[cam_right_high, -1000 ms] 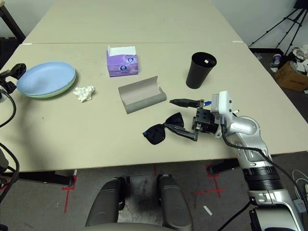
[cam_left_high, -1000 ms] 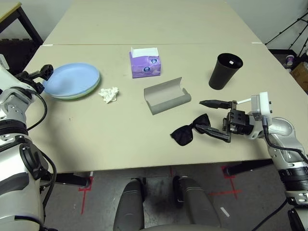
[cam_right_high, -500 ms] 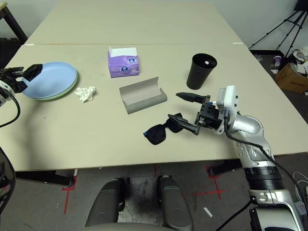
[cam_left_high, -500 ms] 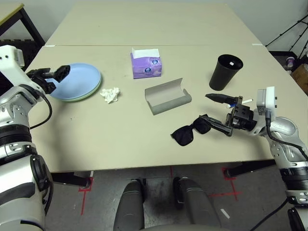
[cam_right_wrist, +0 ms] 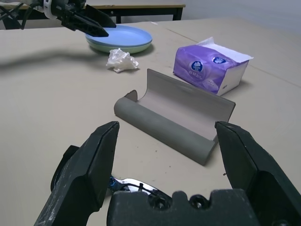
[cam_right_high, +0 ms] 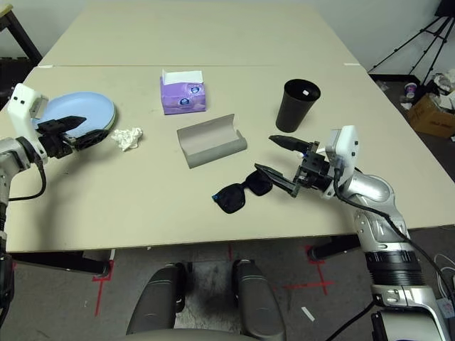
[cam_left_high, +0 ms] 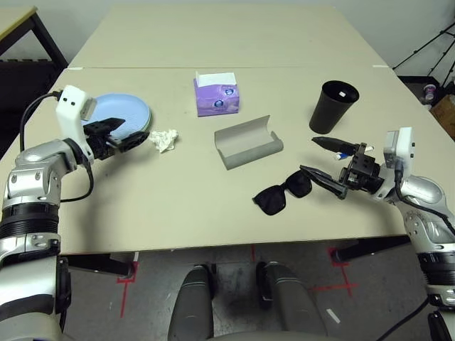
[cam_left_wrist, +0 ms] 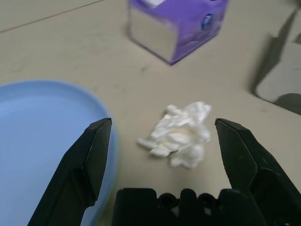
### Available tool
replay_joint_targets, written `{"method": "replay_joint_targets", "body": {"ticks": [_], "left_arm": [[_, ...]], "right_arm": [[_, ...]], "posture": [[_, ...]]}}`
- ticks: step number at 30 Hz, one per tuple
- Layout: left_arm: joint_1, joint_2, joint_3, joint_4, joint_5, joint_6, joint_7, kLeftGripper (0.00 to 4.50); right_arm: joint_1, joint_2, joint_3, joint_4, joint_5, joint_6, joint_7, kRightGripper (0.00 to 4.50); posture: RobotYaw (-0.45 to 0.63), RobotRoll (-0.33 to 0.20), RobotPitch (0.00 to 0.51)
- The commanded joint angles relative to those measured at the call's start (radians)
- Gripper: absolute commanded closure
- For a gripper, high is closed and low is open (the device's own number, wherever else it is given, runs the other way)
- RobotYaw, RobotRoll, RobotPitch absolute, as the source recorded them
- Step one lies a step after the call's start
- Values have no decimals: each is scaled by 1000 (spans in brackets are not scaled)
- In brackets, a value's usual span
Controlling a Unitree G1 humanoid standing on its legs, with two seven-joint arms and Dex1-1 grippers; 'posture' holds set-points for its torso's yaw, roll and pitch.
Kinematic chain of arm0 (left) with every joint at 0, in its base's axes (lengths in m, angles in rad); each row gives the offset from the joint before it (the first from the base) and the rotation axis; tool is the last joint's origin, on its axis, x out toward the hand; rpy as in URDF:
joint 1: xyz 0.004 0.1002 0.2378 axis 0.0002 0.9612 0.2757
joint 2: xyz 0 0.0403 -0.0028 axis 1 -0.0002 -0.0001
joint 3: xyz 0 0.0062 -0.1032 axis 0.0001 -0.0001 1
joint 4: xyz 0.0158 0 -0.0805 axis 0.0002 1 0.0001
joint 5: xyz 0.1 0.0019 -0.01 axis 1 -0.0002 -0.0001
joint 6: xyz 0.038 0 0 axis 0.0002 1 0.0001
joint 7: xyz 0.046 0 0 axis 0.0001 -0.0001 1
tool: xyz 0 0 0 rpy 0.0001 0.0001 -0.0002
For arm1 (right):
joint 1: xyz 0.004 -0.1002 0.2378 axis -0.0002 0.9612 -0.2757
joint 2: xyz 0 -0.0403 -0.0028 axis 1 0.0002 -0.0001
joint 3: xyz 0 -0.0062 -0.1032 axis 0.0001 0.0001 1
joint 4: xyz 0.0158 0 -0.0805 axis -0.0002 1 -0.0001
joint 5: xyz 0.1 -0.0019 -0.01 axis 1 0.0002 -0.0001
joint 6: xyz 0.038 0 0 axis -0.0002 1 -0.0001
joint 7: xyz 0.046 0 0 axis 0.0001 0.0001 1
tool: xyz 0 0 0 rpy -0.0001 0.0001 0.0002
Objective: Organize and tidy the items on the table.
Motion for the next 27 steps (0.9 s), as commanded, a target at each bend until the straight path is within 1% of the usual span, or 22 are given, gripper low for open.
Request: {"method": "replay_joint_targets", "body": {"ticks": [1,4,7,20,25,27], "left_arm": [[23,-17,-38,-60,-11,25,-35,23],[24,-23,-55,-77,-7,31,-49,23],[15,-34,-80,-55,13,9,-56,23],[-77,-77,-145,180,131,-158,-28,23],[-99,-83,-151,239,154,-193,-26,23],[-104,-84,-151,259,164,-205,-23,386]], "right_arm": [[8,-1,-5,-20,9,13,-4,0],[6,1,-3,-23,8,16,-5,0],[1,5,0,-27,8,19,-6,0],[8,8,-2,-48,14,26,-10,0],[11,7,-4,-50,16,24,-10,0],[12,7,-5,-51,17,23,-10,0]], "posture": [[-45,0,118],[-43,0,117],[-43,0,116],[-52,0,119],[-58,0,120],[-60,0,120]]}}
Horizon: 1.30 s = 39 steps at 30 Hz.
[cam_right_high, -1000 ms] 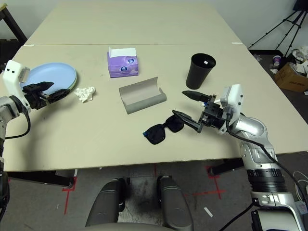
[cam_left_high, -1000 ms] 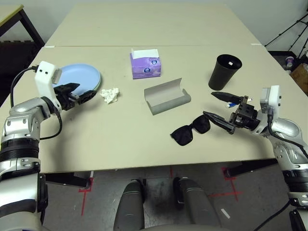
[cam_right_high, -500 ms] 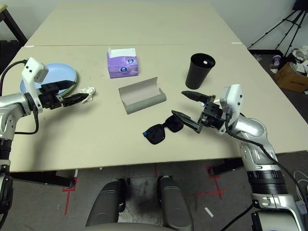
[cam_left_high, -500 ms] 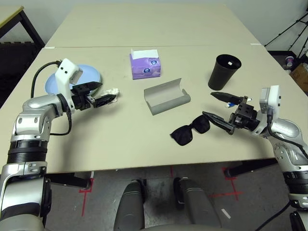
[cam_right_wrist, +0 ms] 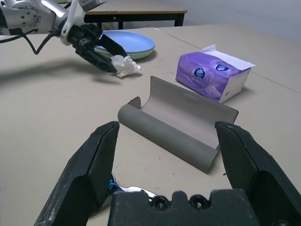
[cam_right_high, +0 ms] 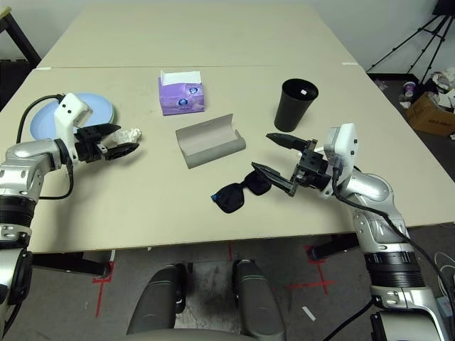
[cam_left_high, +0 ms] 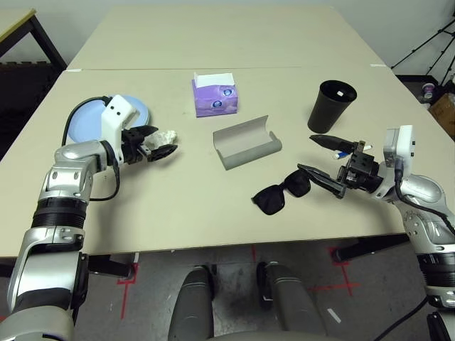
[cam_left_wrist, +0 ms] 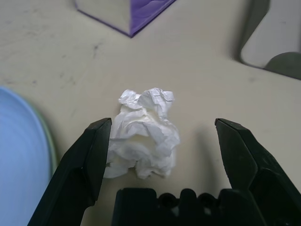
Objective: Organize and tidy the items on the table.
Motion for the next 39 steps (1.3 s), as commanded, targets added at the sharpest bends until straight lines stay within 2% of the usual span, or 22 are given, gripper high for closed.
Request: {"method": "replay_joint_targets", "body": {"ticks": [1,5,11,21,25,30,36,39], "left_arm": [[-15,-5,-11,41,26,-27,4,675],[-17,-4,-7,47,29,-32,-1,2103],[-16,5,5,35,24,-26,0,4475],[-30,51,84,-69,-38,56,4,4475],[-99,64,169,-93,-93,122,58,4475],[-170,100,241,-25,-111,126,121,4475],[-209,131,266,133,-75,33,227,4475],[-208,126,255,168,-61,0,250,3810]], "right_arm": [[12,1,-7,-14,8,1,-3,0],[13,2,-7,-10,7,-4,-1,0],[13,5,-8,1,7,-14,2,0],[16,10,-10,13,5,-26,6,0],[13,9,-11,24,4,-33,12,0],[4,12,-6,28,4,-33,12,0],[-9,26,6,36,0,-36,13,0],[-11,28,5,40,-2,-38,15,0]], "posture": [[-61,0,121],[-60,0,121],[-57,0,118],[-60,0,118],[-55,0,114],[-47,0,113],[-43,0,115],[-44,0,115]]}}
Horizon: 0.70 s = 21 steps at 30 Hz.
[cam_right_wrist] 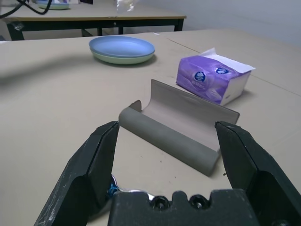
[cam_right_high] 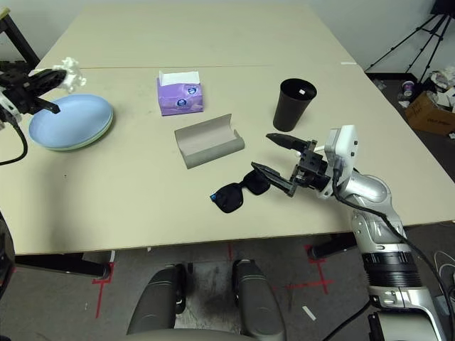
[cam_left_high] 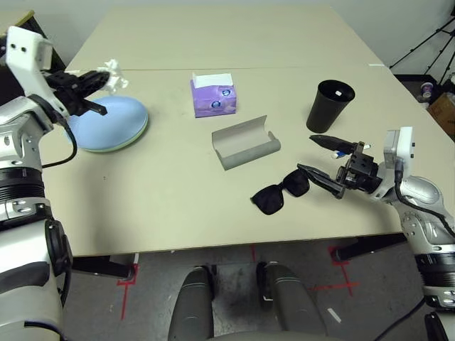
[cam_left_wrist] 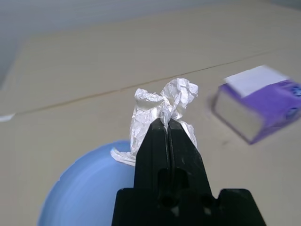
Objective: Organize and tidy the items on the table.
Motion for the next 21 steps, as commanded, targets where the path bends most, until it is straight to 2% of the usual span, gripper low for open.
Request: {"method": "replay_joint_targets", "body": {"ticks": [1,9,10,16,21], "left_arm": [[-4,0,-10,42,25,-42,21,3489],[-33,-17,-11,78,26,-96,30,335],[-40,-16,-12,84,27,-102,31,44],[-100,-24,-31,82,26,-132,12,44],[-101,-56,-65,34,16,-161,-69,44]], "right_arm": [[-6,0,-1,15,-1,-12,9,0],[1,1,-3,5,-3,-12,1,0],[1,2,-3,4,-3,-12,0,0],[0,4,-5,8,-3,-17,-2,0],[-7,4,-10,30,-6,-29,-2,0]], "posture": [[-47,0,112],[-54,0,108],[-54,0,108],[-53,0,103],[-47,0,103]]}}
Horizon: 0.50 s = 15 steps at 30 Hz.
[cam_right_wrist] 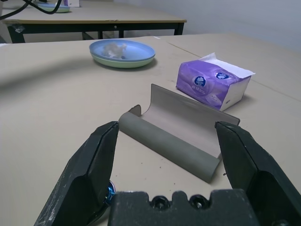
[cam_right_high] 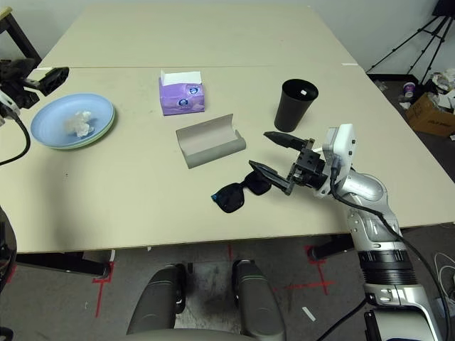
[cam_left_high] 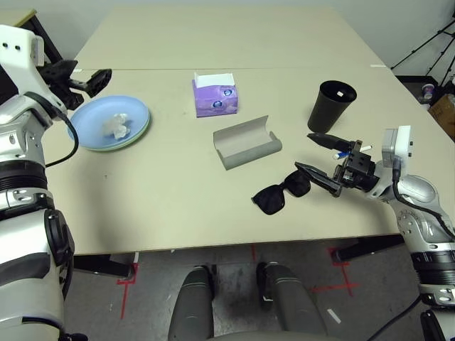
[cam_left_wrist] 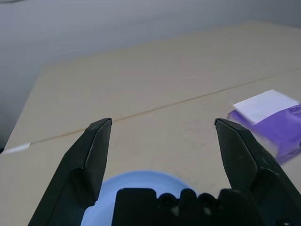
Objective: Organize and tidy the items on the table.
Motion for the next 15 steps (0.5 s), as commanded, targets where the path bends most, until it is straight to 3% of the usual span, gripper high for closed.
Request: {"method": "replay_joint_targets", "body": {"ticks": [1,3,10,15], "left_arm": [[22,-25,-52,-63,5,-45,-99,44],[48,-39,-72,-109,-4,-60,-161,44],[145,-120,-115,-330,-96,95,-292,44],[202,-145,-158,-427,-102,145,-341,44]], "right_arm": [[0,0,-14,27,-5,-14,-7,0],[-5,2,-18,34,-8,-19,-19,0],[-6,-5,-16,25,-8,-12,-42,0],[-14,-32,-23,22,-6,-2,-38,0]], "posture": [[-47,0,103],[-47,0,105],[-55,0,108],[-58,0,108]]}}
